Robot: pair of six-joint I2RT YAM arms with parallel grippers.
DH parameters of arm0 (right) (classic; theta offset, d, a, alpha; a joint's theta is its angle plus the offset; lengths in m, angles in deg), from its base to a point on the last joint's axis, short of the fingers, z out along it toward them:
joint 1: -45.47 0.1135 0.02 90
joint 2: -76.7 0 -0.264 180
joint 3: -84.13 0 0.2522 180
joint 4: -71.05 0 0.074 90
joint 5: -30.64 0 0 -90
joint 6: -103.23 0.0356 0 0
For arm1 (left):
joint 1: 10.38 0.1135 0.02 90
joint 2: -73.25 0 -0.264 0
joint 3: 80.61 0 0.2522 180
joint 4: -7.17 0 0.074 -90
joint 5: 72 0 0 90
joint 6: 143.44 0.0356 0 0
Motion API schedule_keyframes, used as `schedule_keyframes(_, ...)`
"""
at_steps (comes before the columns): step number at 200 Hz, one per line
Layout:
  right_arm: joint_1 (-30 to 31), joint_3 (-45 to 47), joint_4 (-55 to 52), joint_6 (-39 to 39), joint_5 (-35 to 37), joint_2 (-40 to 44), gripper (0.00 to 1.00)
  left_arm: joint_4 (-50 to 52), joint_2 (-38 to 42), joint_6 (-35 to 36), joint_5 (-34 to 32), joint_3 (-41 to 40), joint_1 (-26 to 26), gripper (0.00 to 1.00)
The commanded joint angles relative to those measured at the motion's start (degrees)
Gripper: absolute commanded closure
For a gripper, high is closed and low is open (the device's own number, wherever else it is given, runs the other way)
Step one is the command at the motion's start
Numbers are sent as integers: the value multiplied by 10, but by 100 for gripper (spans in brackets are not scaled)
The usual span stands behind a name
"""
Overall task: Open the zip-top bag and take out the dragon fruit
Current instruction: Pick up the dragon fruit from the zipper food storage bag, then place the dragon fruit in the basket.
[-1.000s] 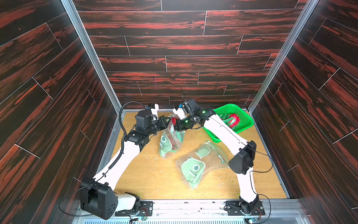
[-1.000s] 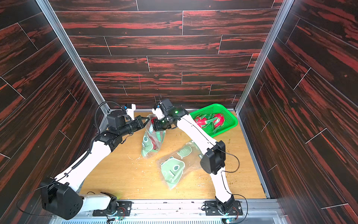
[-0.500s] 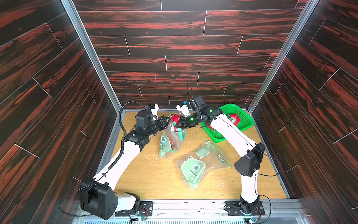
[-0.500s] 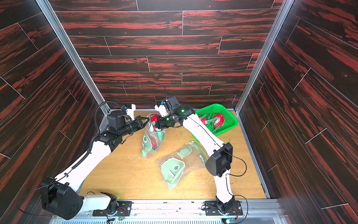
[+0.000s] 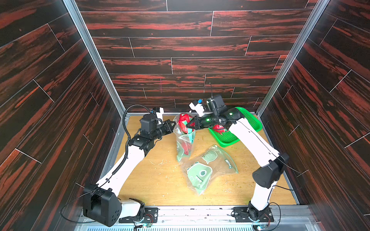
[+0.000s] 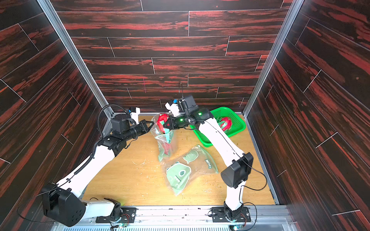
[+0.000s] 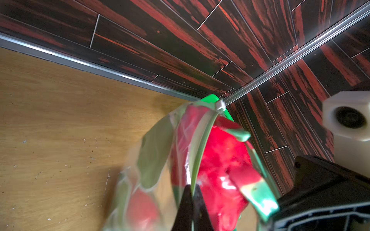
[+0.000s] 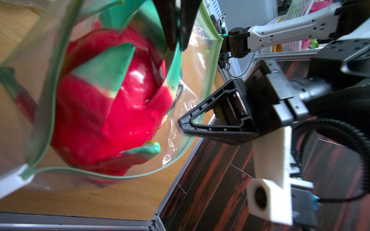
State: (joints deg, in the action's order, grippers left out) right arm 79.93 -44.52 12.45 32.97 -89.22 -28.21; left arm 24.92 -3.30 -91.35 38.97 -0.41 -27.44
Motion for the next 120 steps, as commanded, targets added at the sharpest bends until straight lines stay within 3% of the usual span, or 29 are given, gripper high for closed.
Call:
schedule_keyframes(1, -19, 19, 100, 11, -73, 49, 100, 4, 19, 11, -14, -8, 1, 100)
schedule_keyframes(74, -36, 8, 144, 37, -102, 65, 100, -31, 6, -9, 18, -9, 1, 100)
schedule_keyframes(120, -50, 7, 238, 89, -139, 62, 100, -62, -7, -28, 37, -9, 1, 100)
